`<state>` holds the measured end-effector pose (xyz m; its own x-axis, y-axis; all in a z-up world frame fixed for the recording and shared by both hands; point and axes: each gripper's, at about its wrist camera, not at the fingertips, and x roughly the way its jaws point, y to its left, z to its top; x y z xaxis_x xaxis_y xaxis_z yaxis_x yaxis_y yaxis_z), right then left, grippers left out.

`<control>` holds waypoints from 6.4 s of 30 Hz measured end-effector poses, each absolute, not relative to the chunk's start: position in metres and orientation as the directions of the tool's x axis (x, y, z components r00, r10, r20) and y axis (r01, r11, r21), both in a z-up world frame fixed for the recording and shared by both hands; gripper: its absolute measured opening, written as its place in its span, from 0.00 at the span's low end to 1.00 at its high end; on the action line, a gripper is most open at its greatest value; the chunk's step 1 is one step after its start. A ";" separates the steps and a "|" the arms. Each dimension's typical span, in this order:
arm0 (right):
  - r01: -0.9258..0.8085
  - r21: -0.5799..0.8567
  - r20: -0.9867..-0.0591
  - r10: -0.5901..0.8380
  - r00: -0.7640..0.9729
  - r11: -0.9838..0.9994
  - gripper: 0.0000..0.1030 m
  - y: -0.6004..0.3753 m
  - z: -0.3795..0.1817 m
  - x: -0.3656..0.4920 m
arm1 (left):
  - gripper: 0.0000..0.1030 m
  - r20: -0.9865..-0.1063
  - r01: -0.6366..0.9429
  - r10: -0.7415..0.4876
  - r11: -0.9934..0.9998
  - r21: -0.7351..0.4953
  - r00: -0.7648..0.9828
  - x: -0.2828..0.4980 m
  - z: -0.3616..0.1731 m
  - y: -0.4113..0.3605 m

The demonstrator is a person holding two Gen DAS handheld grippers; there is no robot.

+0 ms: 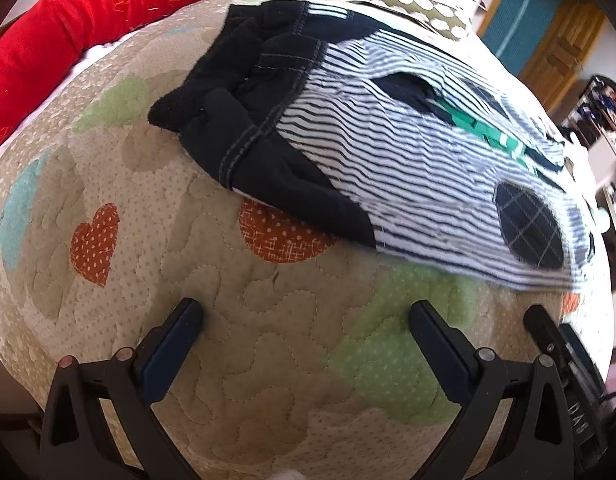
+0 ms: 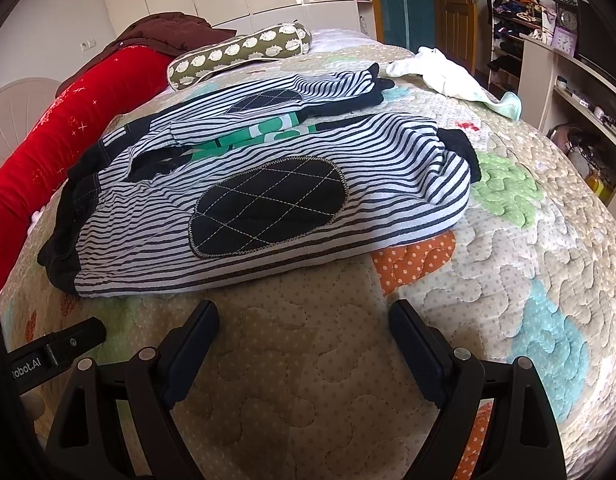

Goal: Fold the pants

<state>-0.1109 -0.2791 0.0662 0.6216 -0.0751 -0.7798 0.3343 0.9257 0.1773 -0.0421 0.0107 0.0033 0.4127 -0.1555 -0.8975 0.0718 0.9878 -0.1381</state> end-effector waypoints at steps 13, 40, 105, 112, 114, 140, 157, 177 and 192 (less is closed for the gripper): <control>0.176 0.122 -0.715 -0.036 0.698 0.977 0.88 -0.315 0.146 -0.080 | 0.71 -0.806 0.247 -0.331 0.940 -0.237 0.490 -0.008 0.088 0.059; -0.213 0.049 -0.885 0.141 0.444 0.976 0.06 -0.329 0.080 0.214 | 0.04 -0.876 0.529 -0.209 0.847 0.060 0.434 0.201 0.036 -0.060; 0.305 0.711 -0.584 0.292 0.757 0.633 0.69 -0.466 0.066 -0.096 | 0.35 -0.798 0.165 -0.326 0.945 -0.281 0.508 -0.074 0.071 0.103; 0.271 0.734 -0.577 0.363 0.732 0.623 0.17 -0.447 0.061 -0.061 | 0.37 -0.791 0.139 -0.269 0.963 -0.231 0.550 -0.074 0.092 0.107; 0.289 0.693 -0.590 0.289 0.754 0.661 0.17 -0.457 0.077 -0.077 | 0.39 -0.786 0.132 -0.251 0.968 -0.215 0.564 -0.068 0.097 0.108; 0.467 0.484 -0.679 -0.020 0.734 0.740 0.54 -0.492 0.120 -0.177 | 0.39 -0.854 0.177 -0.142 0.982 -0.059 0.500 0.060 0.047 0.055; 0.390 0.590 -0.624 0.093 0.776 0.707 0.61 -0.470 0.085 -0.189 | 0.55 -0.818 0.677 -0.522 0.694 -0.244 0.240 -0.001 0.104 -0.214; 0.233 0.551 -0.587 0.173 0.791 0.801 0.15 -0.437 0.088 -0.129 | 0.19 -0.831 0.735 -0.556 0.549 -0.397 -0.033 0.039 0.054 -0.309; -0.115 0.486 -0.622 0.436 0.651 0.866 0.47 -0.308 0.125 -0.085 | 0.57 -0.732 0.332 -0.512 0.856 -0.396 0.449 -0.001 0.093 0.005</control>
